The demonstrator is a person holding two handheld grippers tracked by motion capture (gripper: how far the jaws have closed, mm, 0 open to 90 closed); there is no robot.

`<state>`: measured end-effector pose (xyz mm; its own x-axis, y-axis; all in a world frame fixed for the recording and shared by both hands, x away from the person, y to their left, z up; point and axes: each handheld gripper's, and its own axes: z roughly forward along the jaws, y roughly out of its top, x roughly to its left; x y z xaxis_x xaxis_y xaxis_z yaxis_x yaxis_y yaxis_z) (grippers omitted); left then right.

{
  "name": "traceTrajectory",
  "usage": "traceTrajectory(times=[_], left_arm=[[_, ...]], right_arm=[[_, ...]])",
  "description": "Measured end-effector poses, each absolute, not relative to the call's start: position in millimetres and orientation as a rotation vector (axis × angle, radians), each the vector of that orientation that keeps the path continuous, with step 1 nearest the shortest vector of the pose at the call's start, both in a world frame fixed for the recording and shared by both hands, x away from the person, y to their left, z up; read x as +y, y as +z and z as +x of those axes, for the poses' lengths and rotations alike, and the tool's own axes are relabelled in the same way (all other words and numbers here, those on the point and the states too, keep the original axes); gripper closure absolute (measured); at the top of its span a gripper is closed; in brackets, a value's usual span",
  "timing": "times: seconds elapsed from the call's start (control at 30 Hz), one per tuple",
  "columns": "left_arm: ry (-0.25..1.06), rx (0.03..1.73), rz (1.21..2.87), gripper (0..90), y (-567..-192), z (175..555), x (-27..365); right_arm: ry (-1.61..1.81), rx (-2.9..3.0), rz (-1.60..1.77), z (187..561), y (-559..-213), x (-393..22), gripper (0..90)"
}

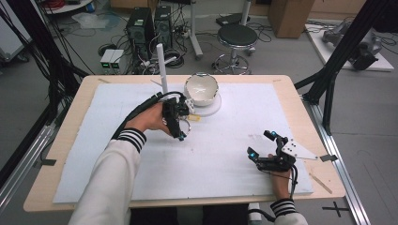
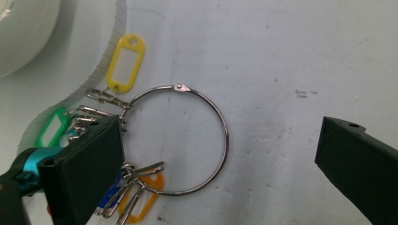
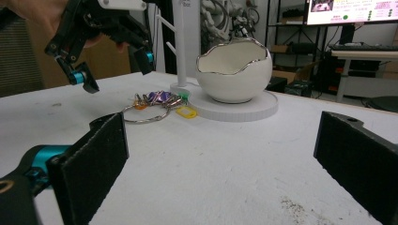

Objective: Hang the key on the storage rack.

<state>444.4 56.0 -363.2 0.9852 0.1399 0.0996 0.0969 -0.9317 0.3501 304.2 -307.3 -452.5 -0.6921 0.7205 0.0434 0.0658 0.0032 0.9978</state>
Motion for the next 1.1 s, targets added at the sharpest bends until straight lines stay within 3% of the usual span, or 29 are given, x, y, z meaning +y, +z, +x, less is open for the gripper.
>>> traceTrajectory(times=[0.33,1.1], left_arm=[[0.149,0.179,2.841,2.5,-380,447,51],[0.115,0.243,2.927,21.8,-399,447,45]], right_arm=[[1.738,1.790,0.811,304,-452,-307,2.9],[1.740,1.790,0.811,304,-452,-307,2.9]])
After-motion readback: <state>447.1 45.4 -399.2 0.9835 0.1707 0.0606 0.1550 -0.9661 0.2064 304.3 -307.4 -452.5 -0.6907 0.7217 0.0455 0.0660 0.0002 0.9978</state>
